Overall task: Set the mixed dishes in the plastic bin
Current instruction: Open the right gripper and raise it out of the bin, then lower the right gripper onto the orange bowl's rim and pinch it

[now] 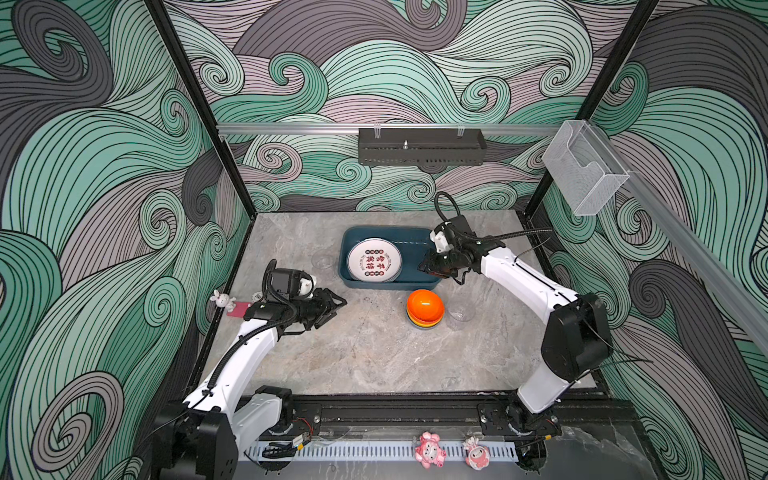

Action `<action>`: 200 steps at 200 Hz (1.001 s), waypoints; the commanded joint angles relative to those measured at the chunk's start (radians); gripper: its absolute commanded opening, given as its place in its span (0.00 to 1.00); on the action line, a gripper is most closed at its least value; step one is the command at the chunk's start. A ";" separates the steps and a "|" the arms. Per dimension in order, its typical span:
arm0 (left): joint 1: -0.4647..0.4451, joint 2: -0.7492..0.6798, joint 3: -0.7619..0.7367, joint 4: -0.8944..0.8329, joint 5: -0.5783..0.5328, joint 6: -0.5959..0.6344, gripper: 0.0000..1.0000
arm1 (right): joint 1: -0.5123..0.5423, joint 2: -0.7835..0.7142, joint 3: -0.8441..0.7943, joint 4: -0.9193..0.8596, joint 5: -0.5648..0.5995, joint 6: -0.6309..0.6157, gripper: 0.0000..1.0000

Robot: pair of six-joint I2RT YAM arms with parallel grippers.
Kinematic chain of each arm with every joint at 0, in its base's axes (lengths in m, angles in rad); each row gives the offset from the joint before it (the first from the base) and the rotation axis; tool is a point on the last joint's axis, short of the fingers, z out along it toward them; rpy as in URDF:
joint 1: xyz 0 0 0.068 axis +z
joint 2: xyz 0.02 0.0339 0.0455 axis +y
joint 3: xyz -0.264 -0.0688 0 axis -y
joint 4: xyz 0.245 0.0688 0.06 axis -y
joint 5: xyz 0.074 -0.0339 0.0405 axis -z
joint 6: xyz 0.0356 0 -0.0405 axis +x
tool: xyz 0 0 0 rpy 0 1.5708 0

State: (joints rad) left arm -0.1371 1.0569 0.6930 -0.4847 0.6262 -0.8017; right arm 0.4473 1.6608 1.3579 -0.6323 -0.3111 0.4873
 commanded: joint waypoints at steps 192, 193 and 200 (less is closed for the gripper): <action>-0.132 0.092 0.059 0.022 0.026 0.013 0.52 | -0.017 0.022 -0.109 -0.174 0.131 -0.201 0.38; -0.132 0.092 0.058 0.023 0.026 0.013 0.52 | -0.017 0.023 -0.109 -0.174 0.130 -0.201 0.38; -0.132 0.092 0.055 0.025 0.026 0.012 0.52 | -0.018 0.026 -0.109 -0.173 0.130 -0.201 0.37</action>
State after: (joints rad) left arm -0.2646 1.1439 0.7509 -0.4767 0.6445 -0.7895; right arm 0.4332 1.6745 1.2320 -0.7895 -0.1997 0.3046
